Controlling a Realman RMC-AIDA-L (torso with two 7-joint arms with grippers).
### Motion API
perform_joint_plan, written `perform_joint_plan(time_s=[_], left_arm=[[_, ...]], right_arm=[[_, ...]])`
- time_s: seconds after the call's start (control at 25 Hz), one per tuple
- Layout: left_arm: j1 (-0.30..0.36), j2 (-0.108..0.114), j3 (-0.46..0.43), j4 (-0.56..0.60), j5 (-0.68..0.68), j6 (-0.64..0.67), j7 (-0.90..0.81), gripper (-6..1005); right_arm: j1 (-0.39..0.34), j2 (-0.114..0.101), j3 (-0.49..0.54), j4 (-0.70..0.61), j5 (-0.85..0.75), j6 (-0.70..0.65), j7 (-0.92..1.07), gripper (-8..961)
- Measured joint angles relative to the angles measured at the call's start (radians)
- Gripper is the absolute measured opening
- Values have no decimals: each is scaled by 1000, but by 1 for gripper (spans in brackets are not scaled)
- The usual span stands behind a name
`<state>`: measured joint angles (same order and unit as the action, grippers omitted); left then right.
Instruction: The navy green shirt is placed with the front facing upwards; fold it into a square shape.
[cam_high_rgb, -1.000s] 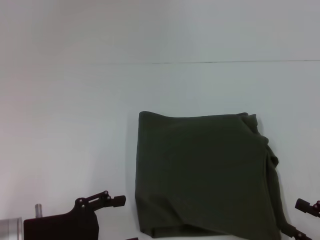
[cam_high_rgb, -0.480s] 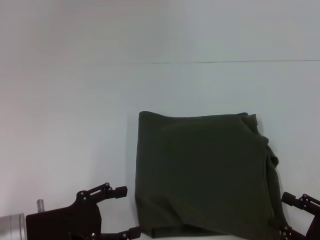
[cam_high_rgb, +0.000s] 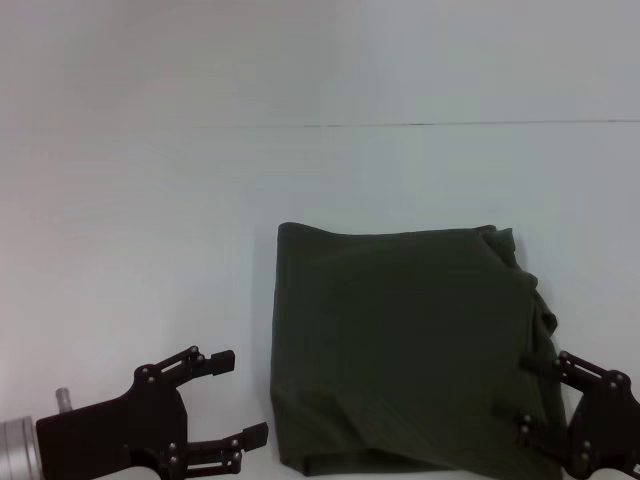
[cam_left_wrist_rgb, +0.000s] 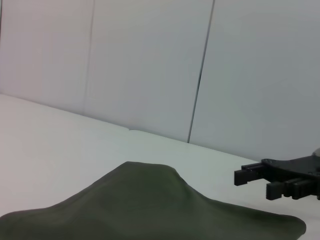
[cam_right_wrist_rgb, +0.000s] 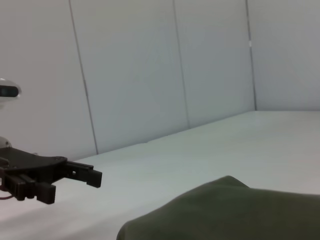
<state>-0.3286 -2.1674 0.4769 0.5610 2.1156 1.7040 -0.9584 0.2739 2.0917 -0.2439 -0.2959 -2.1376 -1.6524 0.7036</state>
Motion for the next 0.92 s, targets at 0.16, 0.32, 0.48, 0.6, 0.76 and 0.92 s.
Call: perform_joint_plan(time_s=[0.16,0.32,0.48,0.6,0.76,0.92], left_arm=[[8,0,-18,0,0,0,1,934],[18,0,-49,0,0,0,3,934],[26,0,-67,0,0,0,17,934],[26,0,-69,-3,2,4,18,934],[25,-1,-65,-8,5,8,18,934],[24,-1,-64,-10,5,11,18,934]], right_arm=[[23,0,0,5,-1,6,0,673],[34,0,0,13,-1,7,-1,673],[36,-1,0,13,-1,9,-1,673],[36,-1,-1,12,-2,9,-1,673],[28,-3,-2,10,-2,9,-2,673],[27,-2,-2,9,-2,9,-2,673]])
